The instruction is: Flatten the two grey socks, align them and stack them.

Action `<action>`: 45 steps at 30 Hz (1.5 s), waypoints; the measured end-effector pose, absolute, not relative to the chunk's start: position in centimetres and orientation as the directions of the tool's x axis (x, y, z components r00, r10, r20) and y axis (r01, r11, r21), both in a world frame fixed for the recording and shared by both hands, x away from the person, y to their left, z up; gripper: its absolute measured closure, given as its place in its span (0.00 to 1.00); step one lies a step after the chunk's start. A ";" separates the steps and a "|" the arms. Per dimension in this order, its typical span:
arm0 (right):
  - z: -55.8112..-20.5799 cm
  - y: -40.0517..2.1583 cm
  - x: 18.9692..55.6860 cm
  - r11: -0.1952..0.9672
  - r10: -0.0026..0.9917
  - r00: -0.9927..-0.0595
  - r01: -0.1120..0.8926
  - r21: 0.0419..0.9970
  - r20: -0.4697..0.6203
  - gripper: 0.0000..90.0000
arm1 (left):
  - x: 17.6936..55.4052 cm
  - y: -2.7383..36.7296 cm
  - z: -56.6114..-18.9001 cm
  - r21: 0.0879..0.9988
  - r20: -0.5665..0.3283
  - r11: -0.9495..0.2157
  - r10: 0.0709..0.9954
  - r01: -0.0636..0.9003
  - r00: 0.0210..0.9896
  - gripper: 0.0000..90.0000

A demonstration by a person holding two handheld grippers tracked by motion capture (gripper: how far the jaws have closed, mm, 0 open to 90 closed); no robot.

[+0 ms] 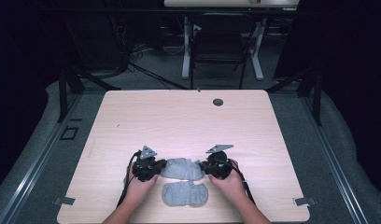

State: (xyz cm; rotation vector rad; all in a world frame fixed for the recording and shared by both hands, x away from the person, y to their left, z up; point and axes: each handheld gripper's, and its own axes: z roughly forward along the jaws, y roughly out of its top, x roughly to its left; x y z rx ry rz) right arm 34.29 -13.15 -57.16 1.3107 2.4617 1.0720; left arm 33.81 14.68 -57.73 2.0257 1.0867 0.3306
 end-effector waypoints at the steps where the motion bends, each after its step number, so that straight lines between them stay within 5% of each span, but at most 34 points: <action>1: -57.2 -13.1 34.2 0.360 0.773 -0.607 0.661 0.658 0.187 0.94 | 33.8 14.7 -57.7 0.748 -0.133 -0.316 0.790 0.584 0.598 0.96; 45: -52.6 -13.7 31.9 0.358 0.727 -0.665 0.580 0.732 0.171 0.97 | 30.7 15.5 -54.1 0.796 -0.139 -0.304 0.750 0.523 0.647 0.97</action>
